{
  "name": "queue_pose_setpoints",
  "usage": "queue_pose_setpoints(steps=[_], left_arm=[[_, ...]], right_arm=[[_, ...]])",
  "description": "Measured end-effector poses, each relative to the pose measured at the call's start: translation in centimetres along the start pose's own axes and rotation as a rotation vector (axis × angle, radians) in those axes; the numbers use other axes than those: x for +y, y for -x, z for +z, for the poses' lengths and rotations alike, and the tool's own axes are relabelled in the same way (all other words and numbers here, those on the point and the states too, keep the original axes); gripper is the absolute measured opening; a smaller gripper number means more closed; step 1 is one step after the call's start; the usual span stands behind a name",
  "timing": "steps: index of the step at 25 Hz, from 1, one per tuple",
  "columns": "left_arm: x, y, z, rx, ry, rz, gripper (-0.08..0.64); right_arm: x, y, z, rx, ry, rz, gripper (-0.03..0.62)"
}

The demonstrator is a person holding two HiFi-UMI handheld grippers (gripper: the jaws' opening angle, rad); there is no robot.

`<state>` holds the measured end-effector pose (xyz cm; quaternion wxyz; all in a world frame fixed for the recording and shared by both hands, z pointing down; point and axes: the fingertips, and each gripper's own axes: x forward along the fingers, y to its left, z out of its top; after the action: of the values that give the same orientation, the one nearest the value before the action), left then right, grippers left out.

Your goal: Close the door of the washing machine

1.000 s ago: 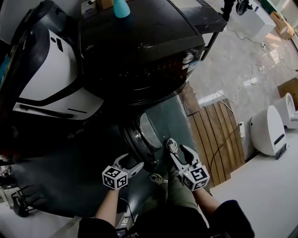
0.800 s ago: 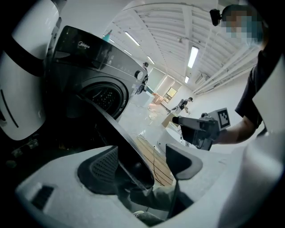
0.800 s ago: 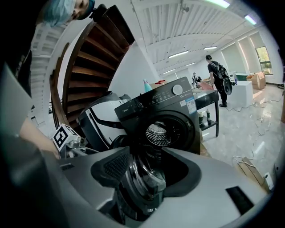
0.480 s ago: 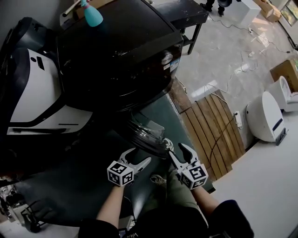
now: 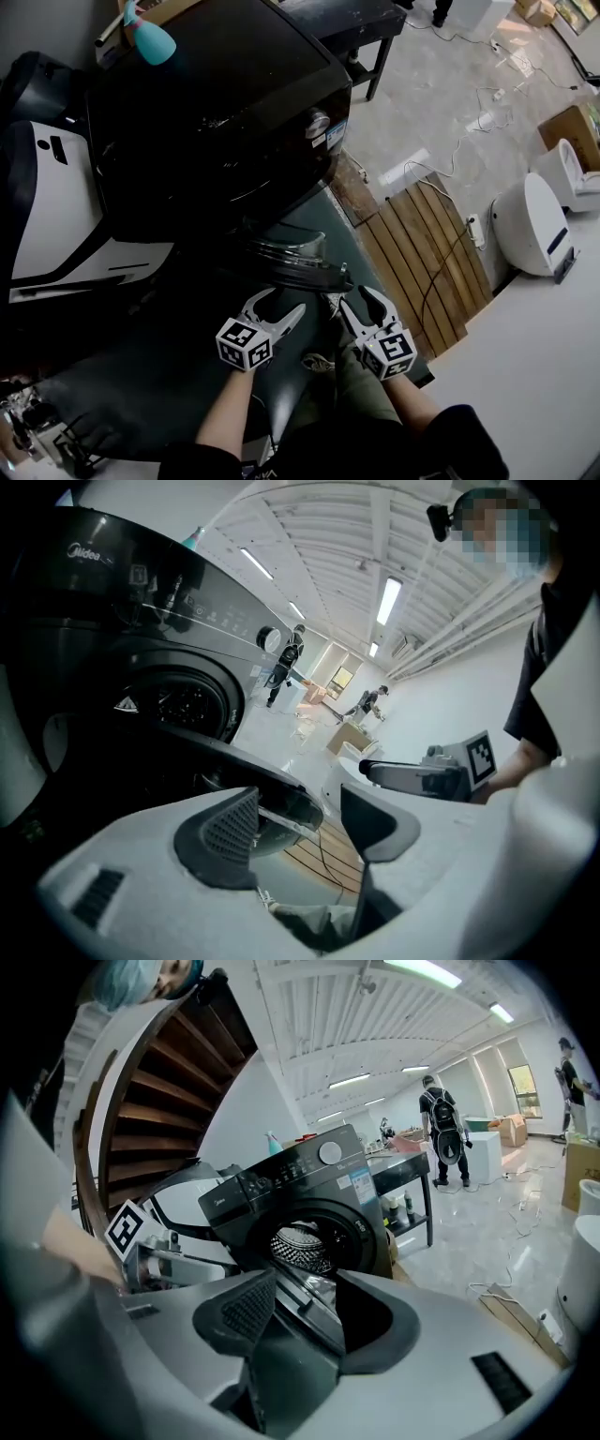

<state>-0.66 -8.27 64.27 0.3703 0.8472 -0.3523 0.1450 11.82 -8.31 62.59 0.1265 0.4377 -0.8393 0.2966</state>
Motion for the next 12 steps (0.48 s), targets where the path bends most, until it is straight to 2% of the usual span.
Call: queue_pose_setpoints(steps=[8,12], left_arm=[[2.2,-2.4,3.0,-0.040,-0.008,0.039,0.205],[3.1,-3.5,4.4,-0.058,-0.015,0.052,0.182]], right_arm=[[-2.3,-3.3,1.3,-0.001,-0.015,-0.037,0.175],[-3.7,-4.8,2.1,-0.011,-0.004,-0.059,0.140]])
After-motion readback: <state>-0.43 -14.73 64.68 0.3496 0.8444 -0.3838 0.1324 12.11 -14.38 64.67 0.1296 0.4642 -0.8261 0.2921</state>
